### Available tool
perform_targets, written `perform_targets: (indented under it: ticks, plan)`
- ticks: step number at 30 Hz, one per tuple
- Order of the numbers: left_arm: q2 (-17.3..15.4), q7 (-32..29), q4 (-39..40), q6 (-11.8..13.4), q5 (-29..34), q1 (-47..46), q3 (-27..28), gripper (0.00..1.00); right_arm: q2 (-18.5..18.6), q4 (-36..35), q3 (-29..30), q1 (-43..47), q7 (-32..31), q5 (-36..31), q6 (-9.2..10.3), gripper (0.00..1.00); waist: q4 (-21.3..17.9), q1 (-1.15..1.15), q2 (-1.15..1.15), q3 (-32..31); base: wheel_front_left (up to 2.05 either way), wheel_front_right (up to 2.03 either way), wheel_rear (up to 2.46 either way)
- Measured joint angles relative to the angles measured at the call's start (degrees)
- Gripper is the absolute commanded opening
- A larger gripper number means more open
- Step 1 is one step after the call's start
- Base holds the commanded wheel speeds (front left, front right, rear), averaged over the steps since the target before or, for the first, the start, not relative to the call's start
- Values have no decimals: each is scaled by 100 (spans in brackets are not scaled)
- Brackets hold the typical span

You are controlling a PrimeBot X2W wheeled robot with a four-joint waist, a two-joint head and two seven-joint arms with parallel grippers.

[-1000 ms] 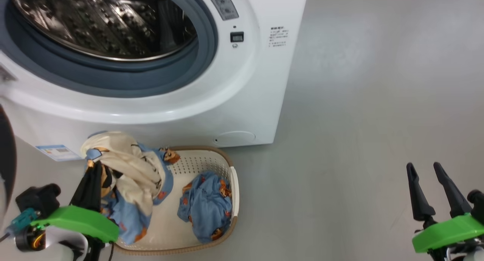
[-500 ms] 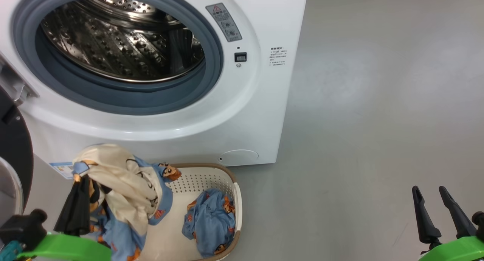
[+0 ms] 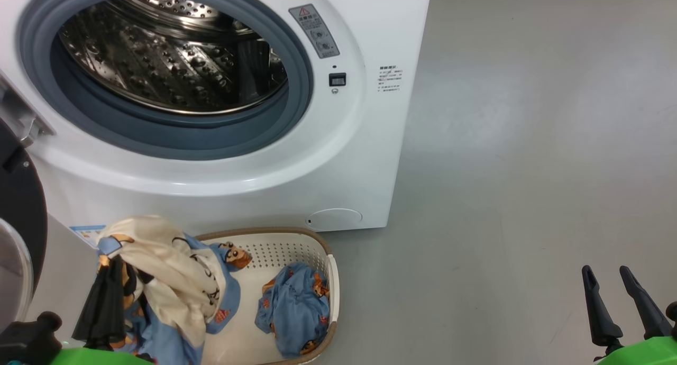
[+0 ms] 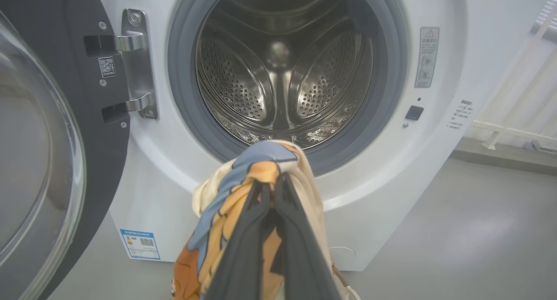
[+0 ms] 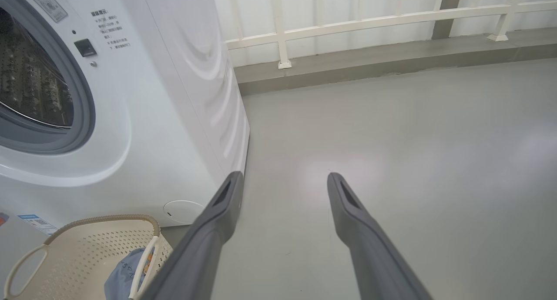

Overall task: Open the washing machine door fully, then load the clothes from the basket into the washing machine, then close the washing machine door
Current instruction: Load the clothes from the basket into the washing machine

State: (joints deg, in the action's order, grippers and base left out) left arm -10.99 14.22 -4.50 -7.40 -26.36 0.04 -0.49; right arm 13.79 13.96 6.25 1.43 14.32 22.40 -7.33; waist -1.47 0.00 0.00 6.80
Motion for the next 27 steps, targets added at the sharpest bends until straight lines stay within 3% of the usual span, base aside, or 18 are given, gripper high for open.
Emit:
perform_targets:
  ticks: [11,27]
  plan:
    - [105,0,20,0,-26,-102,15,0,-4,-30,-9,-7,0,-2,0,100,20,0,0,172,0,0,0]
    - [104,22,-566,0,-126,-1885,-196,0,-7,-38,-215,-465,0,-118,0,100,91,0,0,821,0,0,0]
